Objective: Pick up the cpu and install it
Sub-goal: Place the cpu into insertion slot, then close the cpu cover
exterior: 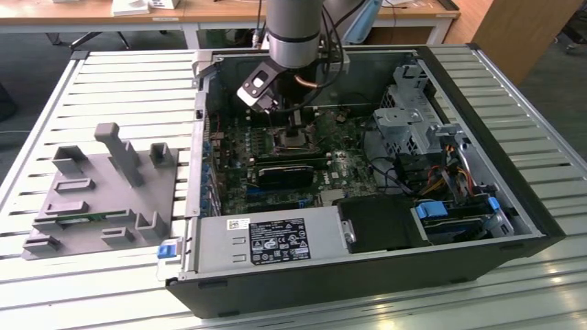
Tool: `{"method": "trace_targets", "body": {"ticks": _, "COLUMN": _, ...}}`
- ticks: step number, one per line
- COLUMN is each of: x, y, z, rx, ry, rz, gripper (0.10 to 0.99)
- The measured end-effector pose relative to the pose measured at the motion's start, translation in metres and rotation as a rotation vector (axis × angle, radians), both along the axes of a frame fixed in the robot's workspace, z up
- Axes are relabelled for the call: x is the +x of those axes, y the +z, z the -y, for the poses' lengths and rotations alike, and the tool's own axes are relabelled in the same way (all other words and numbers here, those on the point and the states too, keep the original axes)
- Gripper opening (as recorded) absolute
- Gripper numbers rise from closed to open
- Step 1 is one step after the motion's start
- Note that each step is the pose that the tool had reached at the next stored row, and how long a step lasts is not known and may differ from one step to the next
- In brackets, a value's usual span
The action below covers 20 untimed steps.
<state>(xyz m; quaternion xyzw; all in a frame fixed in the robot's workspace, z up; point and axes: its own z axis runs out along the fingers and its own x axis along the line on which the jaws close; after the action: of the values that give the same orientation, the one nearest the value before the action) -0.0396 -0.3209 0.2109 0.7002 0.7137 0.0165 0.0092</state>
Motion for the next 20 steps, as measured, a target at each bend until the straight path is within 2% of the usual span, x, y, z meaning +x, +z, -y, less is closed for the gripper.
{"method": "trace_targets", "body": {"ticks": 20, "x": 0.0, "y": 0.0127, "z": 0.0, "rx": 0.0, "ry": -0.004, "rz": -0.0005, "gripper": 0.106}}
